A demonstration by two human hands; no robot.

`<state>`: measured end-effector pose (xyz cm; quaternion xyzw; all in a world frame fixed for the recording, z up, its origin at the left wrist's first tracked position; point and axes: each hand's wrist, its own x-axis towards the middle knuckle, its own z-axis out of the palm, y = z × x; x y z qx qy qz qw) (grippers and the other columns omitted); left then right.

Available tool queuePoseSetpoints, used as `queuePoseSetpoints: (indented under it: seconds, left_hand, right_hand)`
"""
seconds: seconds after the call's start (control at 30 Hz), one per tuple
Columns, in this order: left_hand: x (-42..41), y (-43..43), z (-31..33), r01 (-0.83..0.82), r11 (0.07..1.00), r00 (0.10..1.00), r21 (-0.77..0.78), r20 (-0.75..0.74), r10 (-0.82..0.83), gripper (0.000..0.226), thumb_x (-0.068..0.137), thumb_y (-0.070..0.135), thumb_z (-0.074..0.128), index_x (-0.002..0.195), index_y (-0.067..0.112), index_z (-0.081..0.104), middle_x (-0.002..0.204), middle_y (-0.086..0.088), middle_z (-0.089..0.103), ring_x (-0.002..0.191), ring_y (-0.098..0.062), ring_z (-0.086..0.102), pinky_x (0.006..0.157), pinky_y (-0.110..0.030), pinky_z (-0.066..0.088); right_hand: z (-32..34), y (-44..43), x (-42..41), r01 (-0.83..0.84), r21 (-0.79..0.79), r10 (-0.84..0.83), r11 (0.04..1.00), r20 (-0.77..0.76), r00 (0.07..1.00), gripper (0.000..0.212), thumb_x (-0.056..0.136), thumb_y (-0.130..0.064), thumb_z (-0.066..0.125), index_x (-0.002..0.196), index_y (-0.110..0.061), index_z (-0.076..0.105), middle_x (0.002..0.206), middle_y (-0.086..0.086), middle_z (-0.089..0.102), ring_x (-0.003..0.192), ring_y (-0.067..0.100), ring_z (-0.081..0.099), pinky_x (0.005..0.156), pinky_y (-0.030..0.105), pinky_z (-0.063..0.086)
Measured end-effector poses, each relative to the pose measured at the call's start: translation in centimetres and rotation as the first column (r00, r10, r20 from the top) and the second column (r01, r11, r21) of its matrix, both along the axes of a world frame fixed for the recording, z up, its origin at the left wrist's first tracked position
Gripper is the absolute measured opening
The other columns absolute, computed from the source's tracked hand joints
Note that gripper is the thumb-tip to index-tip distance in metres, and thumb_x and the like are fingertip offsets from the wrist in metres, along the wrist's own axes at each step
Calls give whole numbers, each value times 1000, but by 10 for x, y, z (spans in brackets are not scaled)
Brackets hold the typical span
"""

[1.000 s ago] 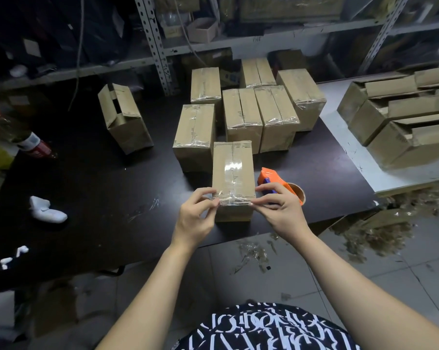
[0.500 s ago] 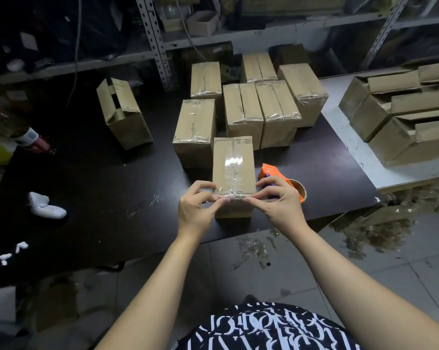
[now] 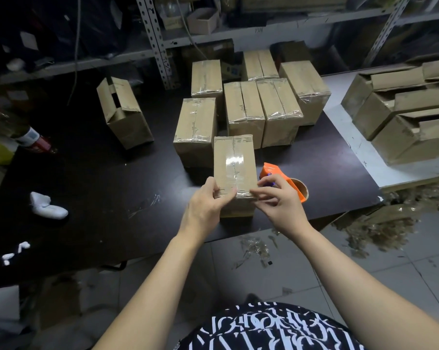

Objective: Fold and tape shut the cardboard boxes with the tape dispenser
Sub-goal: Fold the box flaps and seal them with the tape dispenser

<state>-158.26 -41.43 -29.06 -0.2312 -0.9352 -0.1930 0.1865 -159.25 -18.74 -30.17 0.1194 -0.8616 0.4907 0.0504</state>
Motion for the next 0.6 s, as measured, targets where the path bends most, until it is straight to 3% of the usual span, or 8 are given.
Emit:
queuePoseSetpoints:
  seconds: [0.1,0.23,0.33,0.4,0.47,0.53,0.6]
  left_hand:
    - [2,5,6,11,998,994,-63,-105,-18,62,61,-11,89,118,9,76,94,-20,59,65,-31,58,44,-30,45]
    - [4,16,-1,69,997,995,-39,-68,-72,42,79,7,81,120,16,73,95,-14,56,62,-30,54,47,-35,50]
    - [-2,17,3,97,974,988,207,99,-119,15,94,28,68,101,19,77,93,3,58,65,-22,57,56,-39,53]
    - [-15,11,13,-43,930,989,366,147,-12,17,93,29,69,87,16,78,86,7,64,64,-15,59,58,-37,52]
    - [-34,1,24,-197,892,979,407,133,156,16,91,27,70,83,15,79,87,6,67,70,-16,63,64,-35,53]
    - [-58,-13,31,-365,813,928,454,243,282,12,91,24,71,93,17,81,97,5,68,87,-18,68,80,-32,54]
    - [-82,-25,35,-527,715,829,459,463,314,23,91,25,71,113,20,78,111,4,68,105,-18,67,96,-30,51]
  right_hand:
    - [4,2,-2,53,-68,-50,996,50,997,27,82,-4,85,105,-16,79,113,-7,66,98,9,71,82,25,62]
    - [6,9,-5,176,-124,-167,977,80,983,27,80,3,84,97,-18,78,100,-5,72,92,9,72,83,24,61]
    - [4,17,-12,330,-87,-328,940,35,944,26,82,-2,82,104,-17,79,100,-6,71,93,5,70,85,18,56]
    - [9,17,-11,437,-66,-436,897,36,899,25,81,-7,82,105,-16,77,100,-5,69,89,-3,67,78,11,52]
    - [14,7,-5,476,-71,-473,877,51,879,15,80,-9,80,92,-18,75,91,-5,70,81,-1,65,74,15,53]
    - [18,-6,2,444,-45,-439,895,88,894,8,82,-12,76,80,-19,74,80,-12,70,82,-4,63,76,15,49]
    - [18,-19,7,428,-43,-417,903,153,896,10,85,-17,75,76,-20,74,76,-15,69,83,-7,62,76,15,46]
